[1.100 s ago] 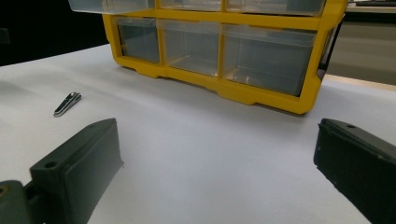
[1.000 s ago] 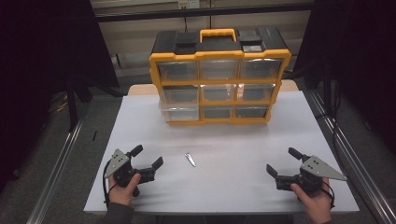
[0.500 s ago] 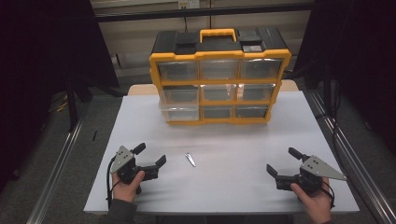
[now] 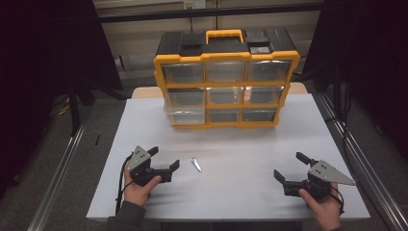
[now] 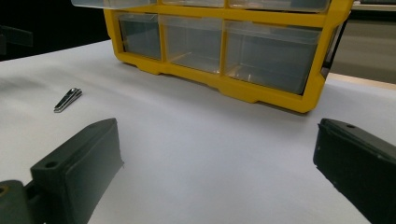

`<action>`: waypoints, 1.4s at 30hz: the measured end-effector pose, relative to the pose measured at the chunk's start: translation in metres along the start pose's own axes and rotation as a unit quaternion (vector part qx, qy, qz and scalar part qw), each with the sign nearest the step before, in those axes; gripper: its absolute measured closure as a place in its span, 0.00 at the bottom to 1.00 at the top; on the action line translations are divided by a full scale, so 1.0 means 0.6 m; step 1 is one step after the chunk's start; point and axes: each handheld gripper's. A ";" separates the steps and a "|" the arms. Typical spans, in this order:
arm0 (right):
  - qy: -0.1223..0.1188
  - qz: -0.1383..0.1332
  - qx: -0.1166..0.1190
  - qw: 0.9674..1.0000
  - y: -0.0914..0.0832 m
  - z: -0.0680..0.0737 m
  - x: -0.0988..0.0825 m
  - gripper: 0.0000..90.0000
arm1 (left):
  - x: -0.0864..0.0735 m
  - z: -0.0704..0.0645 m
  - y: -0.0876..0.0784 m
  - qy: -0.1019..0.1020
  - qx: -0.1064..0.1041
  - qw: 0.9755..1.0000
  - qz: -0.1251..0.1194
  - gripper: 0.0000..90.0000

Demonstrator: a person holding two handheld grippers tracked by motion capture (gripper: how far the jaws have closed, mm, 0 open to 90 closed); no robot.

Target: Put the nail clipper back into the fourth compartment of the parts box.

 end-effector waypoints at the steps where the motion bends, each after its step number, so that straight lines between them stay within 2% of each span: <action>1: 0.000 0.001 0.001 1.000 0.000 0.000 0.000 0.01 | 0.001 -0.002 0.002 0.001 -0.001 1.000 0.002 0.02; 4: 0.001 0.001 0.002 1.000 -0.001 -0.001 0.000 0.01 | 0.001 -0.006 0.010 0.001 -0.004 1.000 0.017 0.02; 7: 0.002 0.000 0.000 1.000 0.000 -0.001 0.000 0.01 | 0.001 -0.008 0.014 0.001 -0.005 1.000 0.019 0.02; 12: 0.003 -0.004 -0.002 1.000 0.000 0.000 0.001 0.01 | 0.005 -0.012 0.023 0.014 -0.005 0.999 0.032 0.02; 16: 0.003 -0.003 -0.003 1.000 0.000 0.000 0.001 0.01 | 0.008 -0.018 0.036 0.019 0.002 0.999 0.050 0.02; 19: 0.000 -0.006 -0.003 1.000 0.000 0.000 0.001 0.01 | 0.010 -0.023 0.047 0.028 -0.006 0.998 0.062 0.02; 22: 0.001 -0.005 -0.002 1.000 -0.001 -0.001 0.001 0.01 | 0.014 -0.030 0.056 0.038 -0.017 0.997 0.062 0.04; 24: 0.002 -0.005 -0.003 1.000 -0.002 -0.001 0.001 0.01 | 0.016 -0.033 0.061 0.042 -0.024 0.996 0.075 0.04; 26: 0.002 -0.005 -0.003 1.000 -0.002 -0.001 0.001 0.01 | 0.018 -0.037 0.066 0.036 -0.030 0.995 0.085 0.04; 31: 0.001 -0.006 -0.003 1.000 -0.002 -0.001 0.001 0.01 | 0.020 -0.045 0.077 0.035 -0.026 0.994 0.098 0.07; 32: 0.000 -0.007 -0.003 1.000 -0.002 -0.001 0.001 0.01 | 0.021 -0.046 0.078 0.035 -0.027 0.994 0.101 0.09; 33: 0.000 -0.006 -0.003 1.000 -0.002 -0.001 0.001 0.01 | 0.021 -0.046 0.080 0.039 -0.039 0.993 0.101 0.12; 39: 0.002 -0.007 -0.005 1.000 -0.002 -0.001 0.001 0.01 | 0.024 -0.055 0.092 0.030 -0.051 0.989 0.134 0.26; 40: 0.001 -0.007 -0.005 1.000 -0.003 -0.002 0.001 0.01 | 0.024 -0.056 0.094 0.028 -0.053 0.987 0.146 0.28; 41: 0.003 -0.006 -0.002 1.000 -0.003 -0.002 0.002 0.01 | 0.024 -0.059 0.100 0.031 -0.050 0.984 0.167 0.30; 42: 0.003 -0.006 -0.004 1.000 -0.004 -0.002 0.002 0.01 | 0.023 -0.061 0.102 0.031 -0.050 0.983 0.175 0.31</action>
Point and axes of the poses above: each handheld gripper's, and its own axes: y roughly forward along the jaws, x roughly out of its top, z roughly to its left, and after that the axes turned 9 degrees about y, right-handed
